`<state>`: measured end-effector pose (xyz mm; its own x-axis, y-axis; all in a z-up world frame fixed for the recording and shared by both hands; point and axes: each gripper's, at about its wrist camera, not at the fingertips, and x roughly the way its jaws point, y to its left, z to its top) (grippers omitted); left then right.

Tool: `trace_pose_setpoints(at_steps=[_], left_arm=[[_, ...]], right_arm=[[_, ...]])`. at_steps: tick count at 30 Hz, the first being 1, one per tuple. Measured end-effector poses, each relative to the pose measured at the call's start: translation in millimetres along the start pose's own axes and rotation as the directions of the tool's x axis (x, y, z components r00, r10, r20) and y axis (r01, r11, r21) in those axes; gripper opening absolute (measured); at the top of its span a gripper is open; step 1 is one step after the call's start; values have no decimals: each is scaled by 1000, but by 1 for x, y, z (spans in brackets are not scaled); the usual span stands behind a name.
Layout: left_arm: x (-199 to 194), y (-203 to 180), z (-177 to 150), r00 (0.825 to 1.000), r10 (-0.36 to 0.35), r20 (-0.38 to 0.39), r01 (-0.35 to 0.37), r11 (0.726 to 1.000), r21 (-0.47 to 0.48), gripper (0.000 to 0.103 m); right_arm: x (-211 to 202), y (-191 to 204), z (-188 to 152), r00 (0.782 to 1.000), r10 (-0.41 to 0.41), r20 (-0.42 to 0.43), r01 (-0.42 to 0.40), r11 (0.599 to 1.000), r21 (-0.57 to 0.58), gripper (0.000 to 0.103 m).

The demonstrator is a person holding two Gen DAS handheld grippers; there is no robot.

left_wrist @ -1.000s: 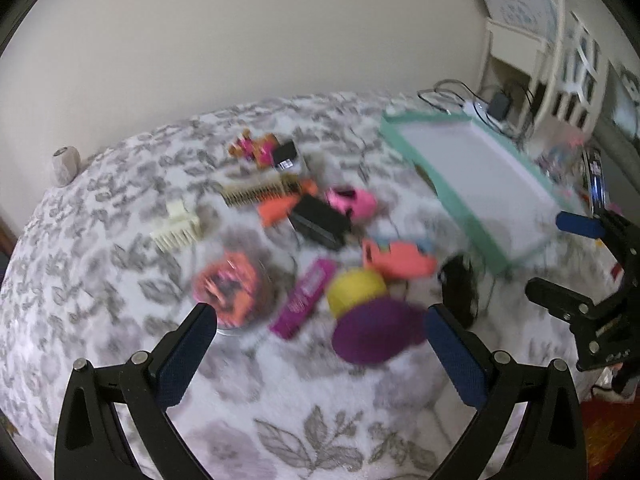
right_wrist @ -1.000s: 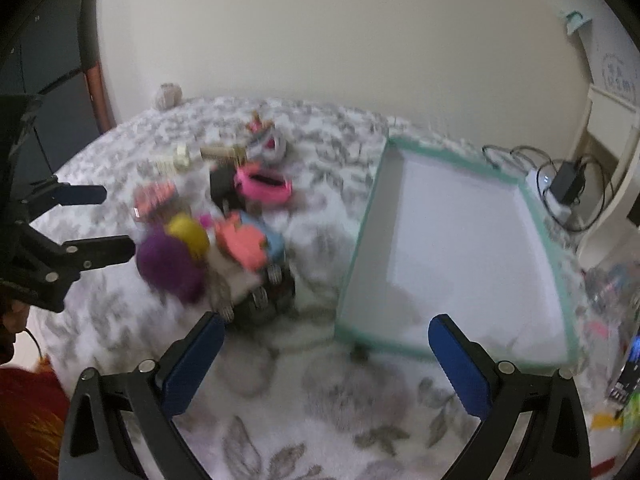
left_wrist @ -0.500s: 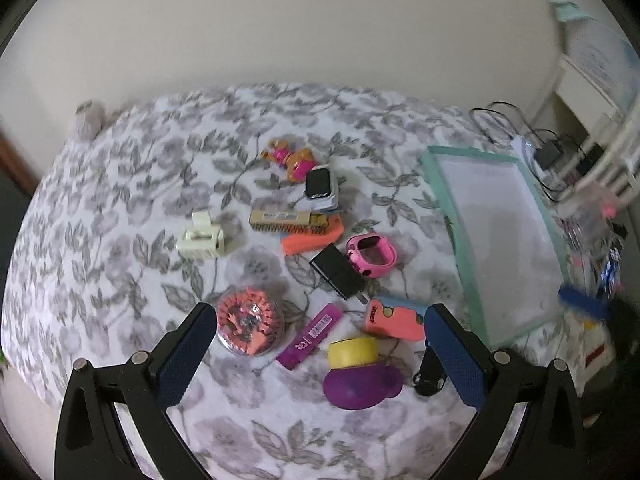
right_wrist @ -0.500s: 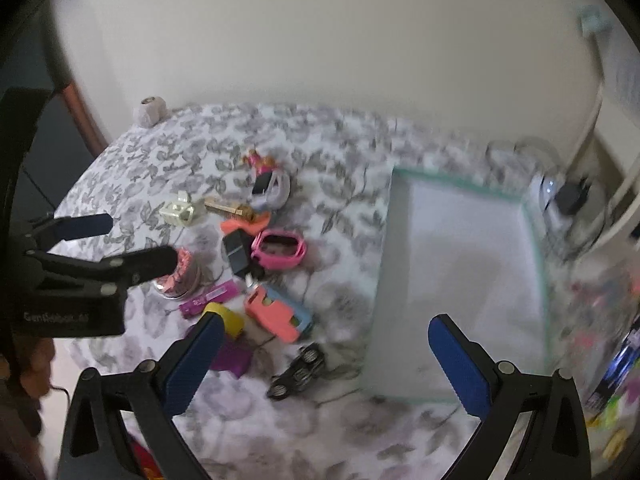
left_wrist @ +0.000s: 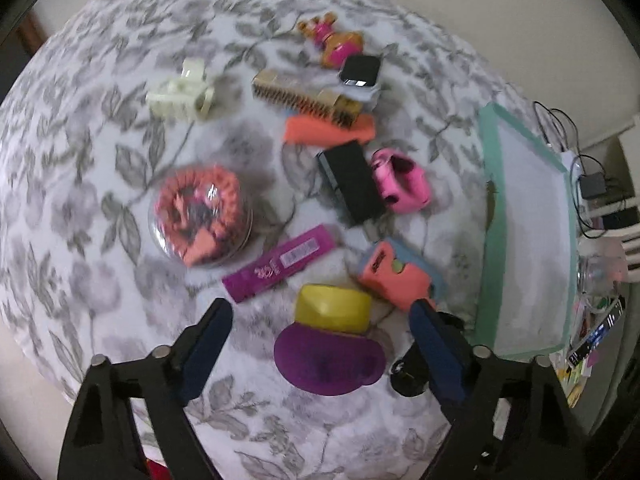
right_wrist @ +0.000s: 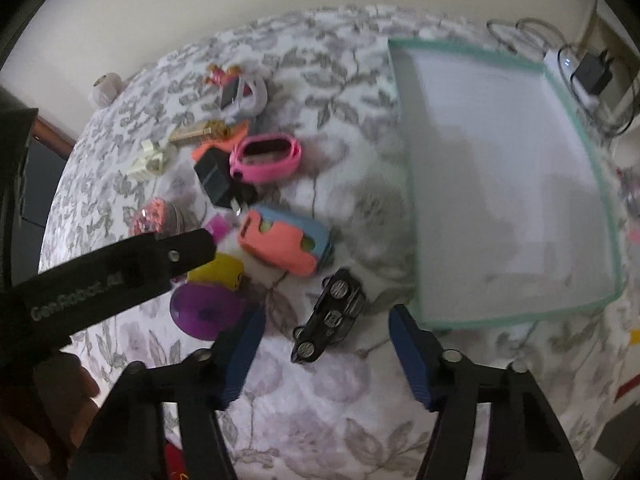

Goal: Organize rigid objects
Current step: 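Grasp the purple squishy toy with left gripper while right gripper grasps black toy car, then carry purple toy with left gripper into teal box while right gripper places car there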

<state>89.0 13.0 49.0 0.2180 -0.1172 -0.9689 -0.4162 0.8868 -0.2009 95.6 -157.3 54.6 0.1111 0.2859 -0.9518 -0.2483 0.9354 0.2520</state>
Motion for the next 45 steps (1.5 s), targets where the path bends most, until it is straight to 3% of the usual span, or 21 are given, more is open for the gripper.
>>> trace_pose_setpoints(at_steps=[8, 11, 28, 45], left_arm=[[25, -1, -6, 999, 15, -30, -14, 1000, 21, 85], [34, -3, -6, 998, 41, -42, -39, 999, 38, 74], [51, -17, -9, 995, 63, -77, -56, 994, 93, 71], [52, -14, -3, 995, 44, -88, -39, 998, 58, 64]], right_arm=[[20, -1, -10, 999, -42, -18, 42, 999, 18, 52], [30, -2, -13, 998, -46, -37, 47, 999, 18, 49], [37, 3, -12, 999, -52, -11, 52, 998, -19, 39], [35, -4, -12, 999, -39, 11, 39, 999, 10, 31]])
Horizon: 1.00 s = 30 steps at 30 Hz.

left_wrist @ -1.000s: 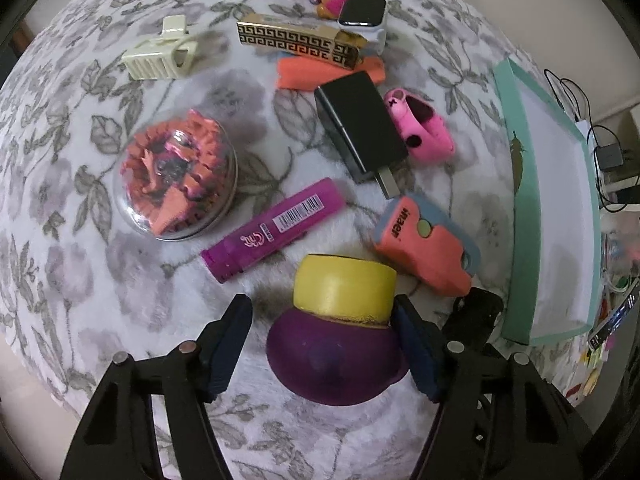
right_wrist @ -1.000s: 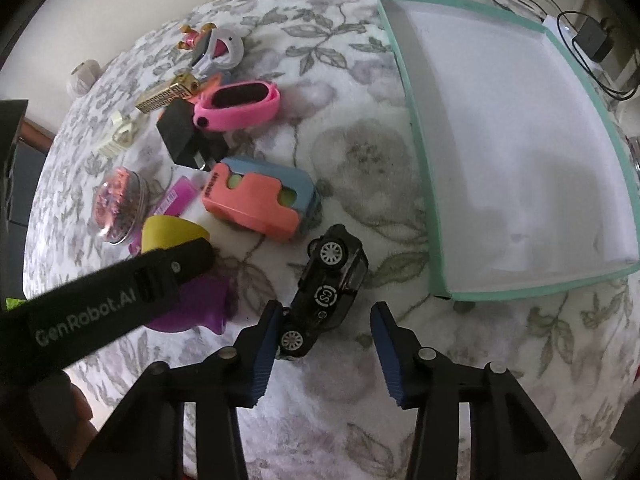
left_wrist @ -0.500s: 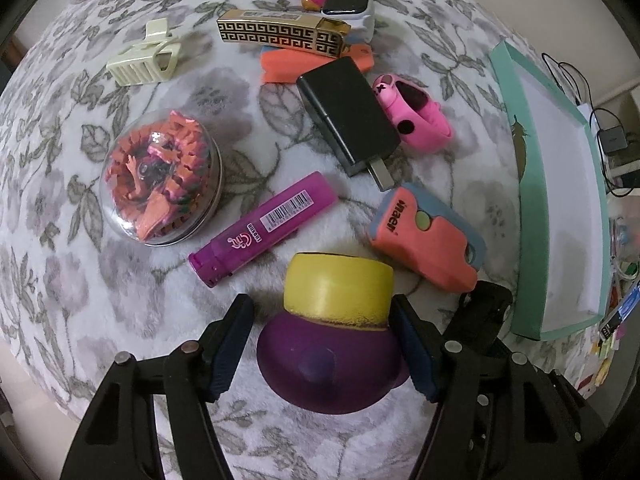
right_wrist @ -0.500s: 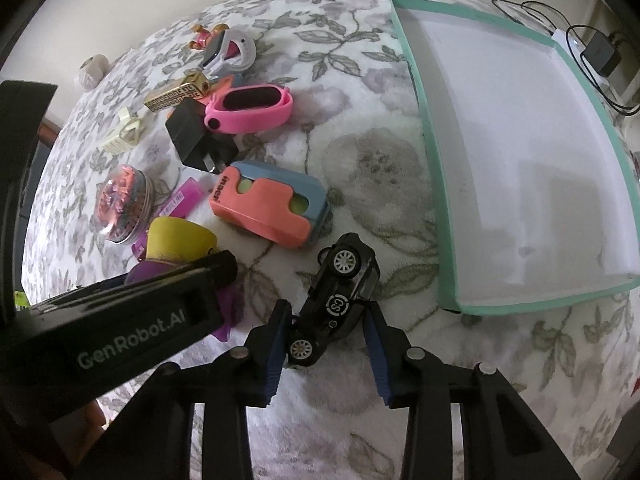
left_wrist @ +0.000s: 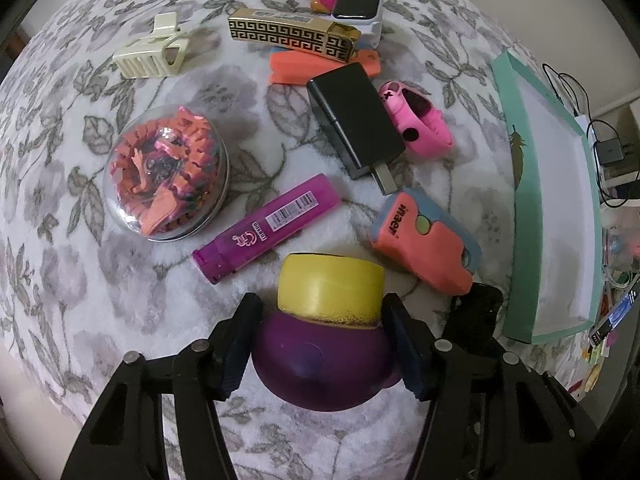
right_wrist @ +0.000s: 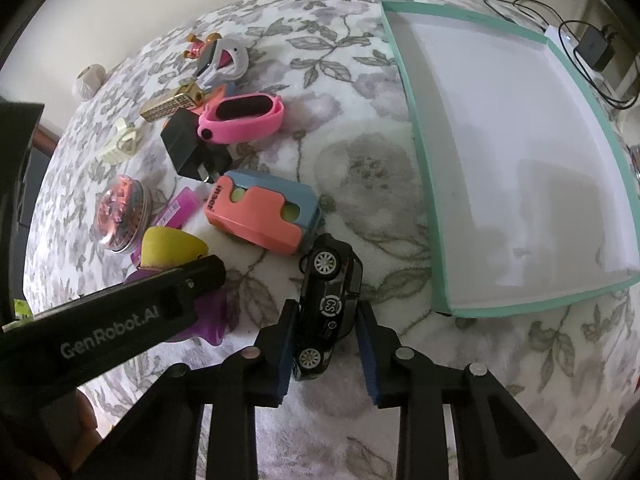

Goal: Organize rigid objects
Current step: 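Carry purple toy with left gripper into teal box while right gripper places car there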

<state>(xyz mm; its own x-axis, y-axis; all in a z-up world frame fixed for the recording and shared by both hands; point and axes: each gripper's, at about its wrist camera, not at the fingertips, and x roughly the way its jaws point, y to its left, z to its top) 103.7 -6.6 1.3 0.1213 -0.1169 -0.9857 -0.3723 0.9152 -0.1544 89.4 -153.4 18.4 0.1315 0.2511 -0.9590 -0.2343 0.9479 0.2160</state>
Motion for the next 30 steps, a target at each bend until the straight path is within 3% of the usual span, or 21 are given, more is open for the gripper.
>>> trace_pose_setpoints(at_steps=[9, 14, 19, 23, 26, 30], left_arm=[[-13, 9, -10, 1000, 1, 8, -1, 1000, -20, 63], [-28, 14, -13, 999, 0, 45, 1, 1000, -26, 63], [-50, 19, -15, 995, -9, 101, 13, 999, -43, 63], [-84, 21, -17, 972, -34, 234, 45, 998, -44, 63], [-109, 18, -22, 937, -50, 346, 61, 998, -21, 63], [-125, 8, -24, 901, -86, 425, 87, 996, 17, 63]], right_arm=[[-13, -4, -3, 999, 25, 30, -26, 999, 27, 30], [-19, -5, -4, 998, 44, 46, -45, 998, 37, 30], [-37, -5, -4, 992, 45, 116, -49, 998, 33, 30], [-58, -3, 0, 976, 5, 219, -8, 1000, 15, 30], [-74, -5, 2, 953, -27, 301, 26, 1000, 8, 30], [-89, -9, 6, 921, -71, 384, 69, 997, 20, 30]])
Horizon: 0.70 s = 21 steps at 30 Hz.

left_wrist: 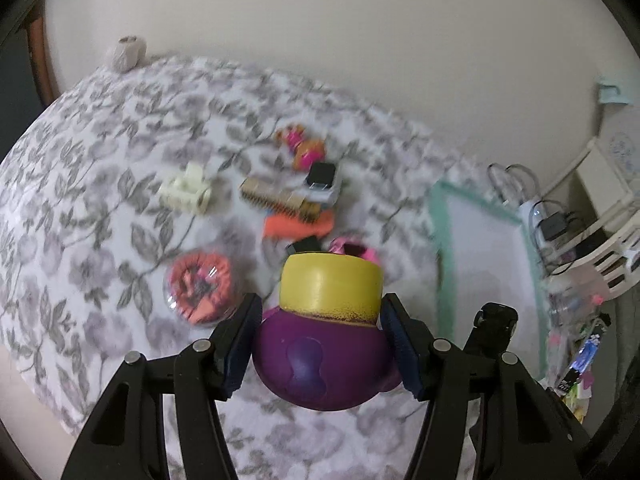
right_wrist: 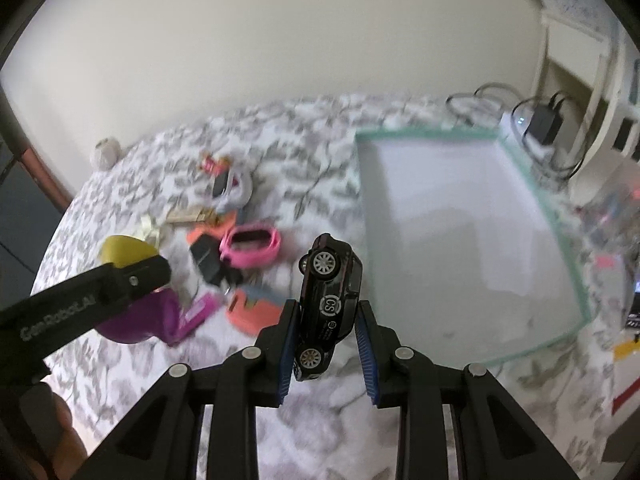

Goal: Organize rigid objects
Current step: 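Carry purple toy with left gripper into teal box while right gripper places car there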

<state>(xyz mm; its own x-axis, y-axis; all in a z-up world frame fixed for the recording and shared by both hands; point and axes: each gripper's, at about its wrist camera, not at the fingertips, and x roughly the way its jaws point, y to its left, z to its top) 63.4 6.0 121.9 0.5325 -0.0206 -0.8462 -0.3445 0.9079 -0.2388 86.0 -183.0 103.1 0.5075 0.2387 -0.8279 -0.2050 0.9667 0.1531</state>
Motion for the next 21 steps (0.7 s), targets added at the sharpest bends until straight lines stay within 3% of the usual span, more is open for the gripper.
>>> trace_pose_setpoints(at_steps=[9, 21], left_arm=[[2, -31, 11, 997, -23, 75, 18, 998, 64, 63], [27, -103, 38, 997, -55, 55, 43, 981, 192, 63]], right_arm=[[-3, -31, 13, 998, -45, 53, 42, 997, 66, 30], [2, -97, 47, 991, -117, 63, 110, 988, 106, 30]])
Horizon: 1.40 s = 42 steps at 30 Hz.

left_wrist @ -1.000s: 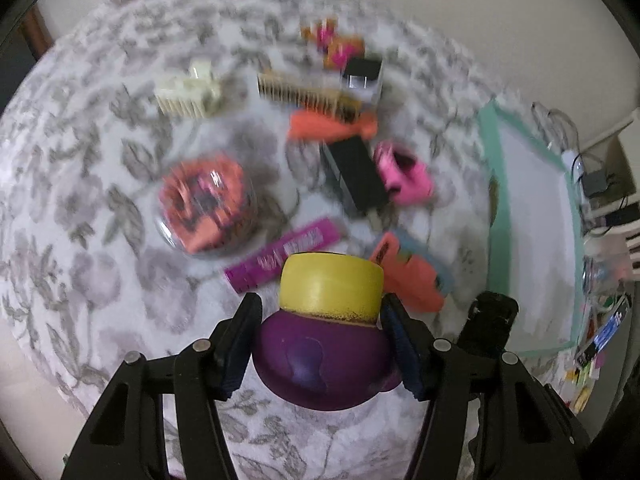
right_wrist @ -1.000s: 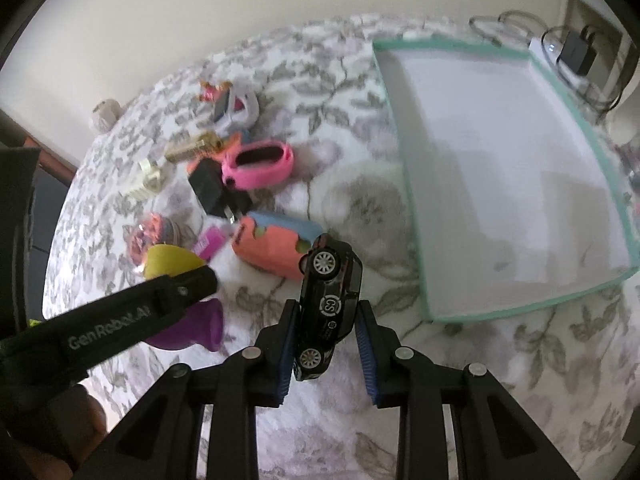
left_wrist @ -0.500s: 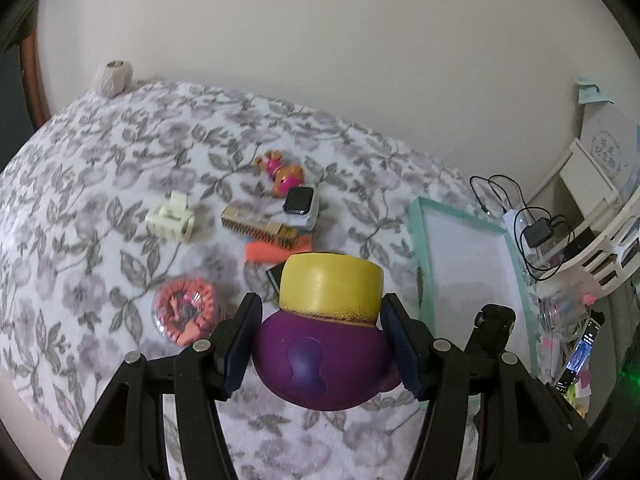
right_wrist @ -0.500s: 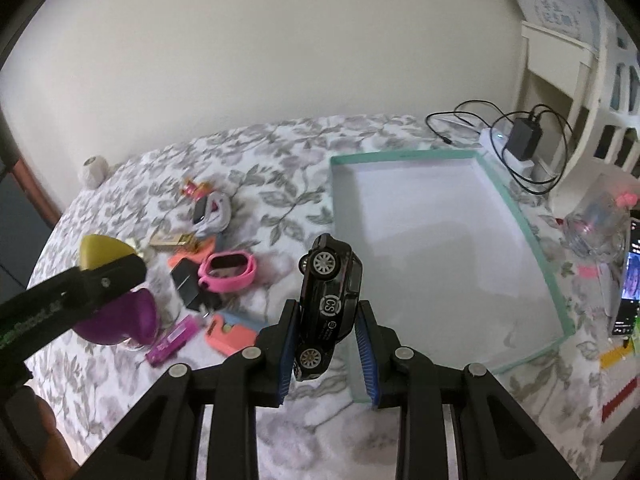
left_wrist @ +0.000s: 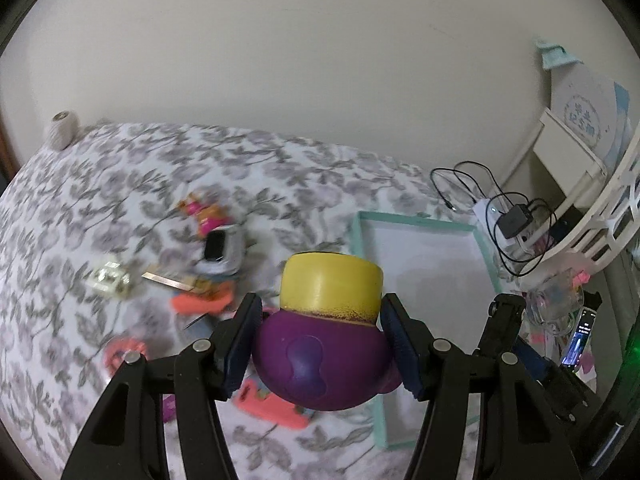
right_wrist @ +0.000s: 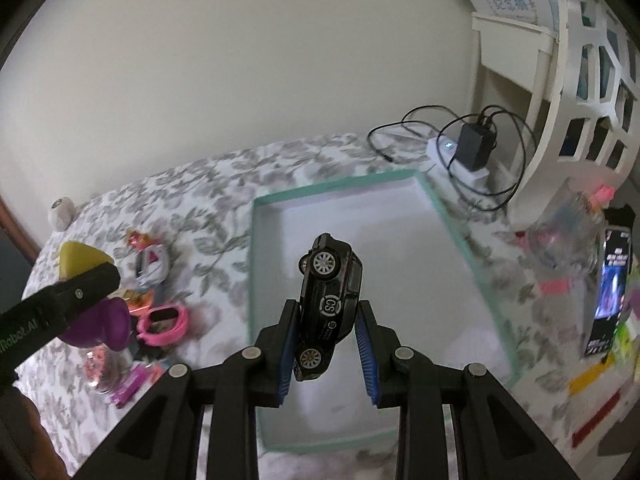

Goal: Organize rigid objects
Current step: 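Carry purple toy with left gripper into teal box while right gripper places car there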

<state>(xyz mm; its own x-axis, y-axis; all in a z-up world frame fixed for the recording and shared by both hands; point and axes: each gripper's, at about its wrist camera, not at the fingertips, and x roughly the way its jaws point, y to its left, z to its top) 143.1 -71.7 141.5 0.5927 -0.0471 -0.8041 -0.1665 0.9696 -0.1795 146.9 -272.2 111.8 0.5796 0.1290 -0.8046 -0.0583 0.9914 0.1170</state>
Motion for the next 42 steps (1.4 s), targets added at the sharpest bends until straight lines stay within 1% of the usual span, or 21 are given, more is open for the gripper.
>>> trace_pose_setpoints(at_steps=[6, 12, 14, 18, 24, 26, 30, 33, 36, 39, 41, 42], left_arm=[[31, -36, 17, 1000, -10, -22, 12, 998, 57, 63], [66, -63, 19, 998, -8, -68, 15, 994, 106, 63], [78, -69, 20, 997, -1, -80, 10, 993, 116, 63], [103, -76, 19, 993, -18, -115, 30, 994, 104, 63], [127, -85, 12, 991, -16, -136, 34, 991, 131, 63], [132, -86, 11, 989, -15, -145, 34, 991, 130, 63], [138, -88, 9, 985, -36, -166, 58, 990, 128, 63], [137, -89, 9, 985, -26, -173, 48, 991, 124, 63], [135, -88, 10, 980, -30, -195, 55, 991, 123, 64], [130, -87, 10, 981, -28, -193, 52, 991, 123, 64], [126, -86, 11, 982, -28, -189, 52, 991, 121, 64], [122, -84, 12, 982, -29, -185, 51, 992, 116, 64]], right_arm=[[24, -28, 11, 999, -30, -21, 29, 999, -15, 30], [58, -51, 16, 997, -44, -70, 44, 999, 0, 30], [66, -54, 17, 996, -44, -79, 44, 999, -2, 30], [83, -59, 20, 994, -39, -101, 39, 999, 5, 30], [103, -65, 23, 991, -31, -128, 34, 999, 17, 30], [107, -65, 23, 991, -30, -134, 33, 999, 19, 31], [112, -66, 23, 989, -32, -146, 36, 999, 26, 31], [114, -66, 22, 987, -28, -157, 33, 999, 30, 31], [114, -64, 21, 985, -29, -169, 33, 999, 22, 31], [112, -63, 21, 984, -37, -173, 40, 999, 14, 32], [110, -62, 21, 984, -36, -174, 39, 999, 12, 38], [107, -62, 21, 984, -35, -173, 38, 999, 14, 48]])
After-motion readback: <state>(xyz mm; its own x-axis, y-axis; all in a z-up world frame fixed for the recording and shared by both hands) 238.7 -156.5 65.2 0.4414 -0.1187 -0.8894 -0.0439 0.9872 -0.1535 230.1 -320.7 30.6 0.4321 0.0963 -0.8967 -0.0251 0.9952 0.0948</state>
